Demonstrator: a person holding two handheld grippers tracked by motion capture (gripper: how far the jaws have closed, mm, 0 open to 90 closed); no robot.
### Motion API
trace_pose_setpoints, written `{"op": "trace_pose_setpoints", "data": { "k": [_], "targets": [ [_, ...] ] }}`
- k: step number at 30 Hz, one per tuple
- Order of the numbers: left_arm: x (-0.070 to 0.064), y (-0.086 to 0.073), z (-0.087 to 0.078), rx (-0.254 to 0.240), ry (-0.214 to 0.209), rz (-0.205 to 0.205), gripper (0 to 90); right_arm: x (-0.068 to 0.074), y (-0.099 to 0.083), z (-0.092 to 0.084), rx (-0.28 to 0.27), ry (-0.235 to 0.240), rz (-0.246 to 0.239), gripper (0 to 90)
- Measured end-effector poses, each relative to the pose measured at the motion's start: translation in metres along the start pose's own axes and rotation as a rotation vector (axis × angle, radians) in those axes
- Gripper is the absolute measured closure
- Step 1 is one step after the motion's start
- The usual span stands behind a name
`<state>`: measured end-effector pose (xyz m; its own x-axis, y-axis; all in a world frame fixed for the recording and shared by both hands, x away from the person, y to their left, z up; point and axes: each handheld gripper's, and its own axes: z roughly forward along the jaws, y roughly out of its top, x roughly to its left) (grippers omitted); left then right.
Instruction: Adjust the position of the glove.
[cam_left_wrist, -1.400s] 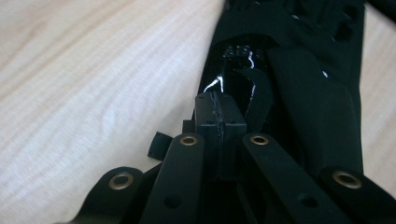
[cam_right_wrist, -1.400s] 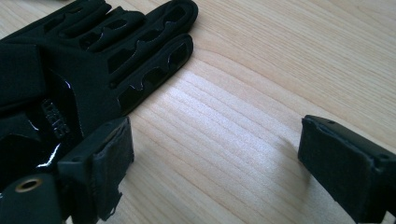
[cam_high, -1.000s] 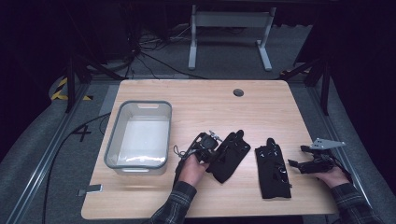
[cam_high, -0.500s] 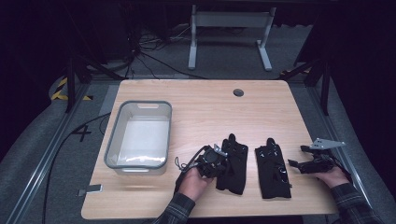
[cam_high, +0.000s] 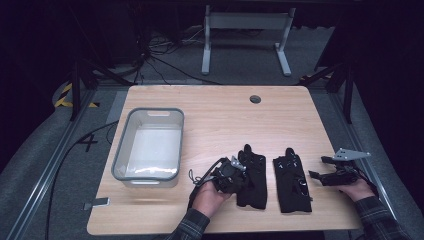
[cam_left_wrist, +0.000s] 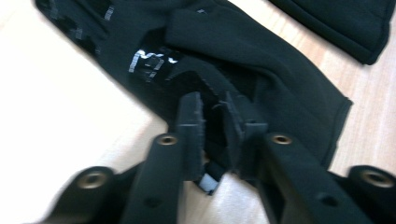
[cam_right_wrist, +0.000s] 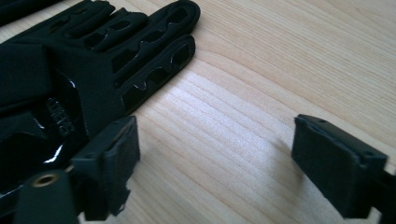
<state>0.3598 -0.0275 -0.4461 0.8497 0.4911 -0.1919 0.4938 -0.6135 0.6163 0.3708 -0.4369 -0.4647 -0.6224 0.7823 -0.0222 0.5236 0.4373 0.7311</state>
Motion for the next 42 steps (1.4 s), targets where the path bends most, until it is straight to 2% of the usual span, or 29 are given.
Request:
{"op": "trace_pose_setpoints", "data": {
  "k": [2,4,8,9,14,18,21,29,35,42],
  "targets": [
    [0.002,0.000,-0.003,-0.021,0.012,-0.009,67.1,0.002,0.001,-0.002,0.000,-0.001,-0.001,23.2],
    [0.005,0.000,-0.006,-0.038,0.024,-0.018,62.7,0.004,0.003,-0.006,-0.011,0.013,-0.004,33.1],
    [0.012,-0.001,-0.008,-0.060,0.050,-0.049,54.3,0.011,0.008,-0.014,-0.032,0.085,-0.004,60.2],
    [0.013,-0.001,-0.008,-0.063,0.054,-0.050,51.8,0.015,0.009,-0.016,-0.032,0.119,-0.010,66.2],
    [0.020,-0.001,-0.006,-0.074,0.056,-0.062,43.9,0.031,0.014,-0.014,-0.017,0.201,-0.049,87.3],
    [0.023,-0.001,-0.004,-0.086,0.073,-0.064,39.5,0.039,0.017,-0.007,0.002,0.240,-0.074,89.4],
    [0.026,-0.001,-0.003,-0.094,0.080,-0.074,38.1,0.044,0.018,0.002,0.040,0.247,-0.095,89.5],
    [0.030,0.005,0.000,-0.099,0.105,-0.077,38.3,0.053,0.025,0.010,0.040,0.260,-0.115,89.6],
    [0.028,0.008,0.009,-0.082,0.092,-0.086,41.5,0.056,0.028,0.013,0.044,0.258,-0.121,89.6],
    [0.026,0.010,0.016,-0.057,0.096,-0.096,45.4,0.058,0.028,0.014,0.046,0.264,-0.123,89.6]
  ]
}}
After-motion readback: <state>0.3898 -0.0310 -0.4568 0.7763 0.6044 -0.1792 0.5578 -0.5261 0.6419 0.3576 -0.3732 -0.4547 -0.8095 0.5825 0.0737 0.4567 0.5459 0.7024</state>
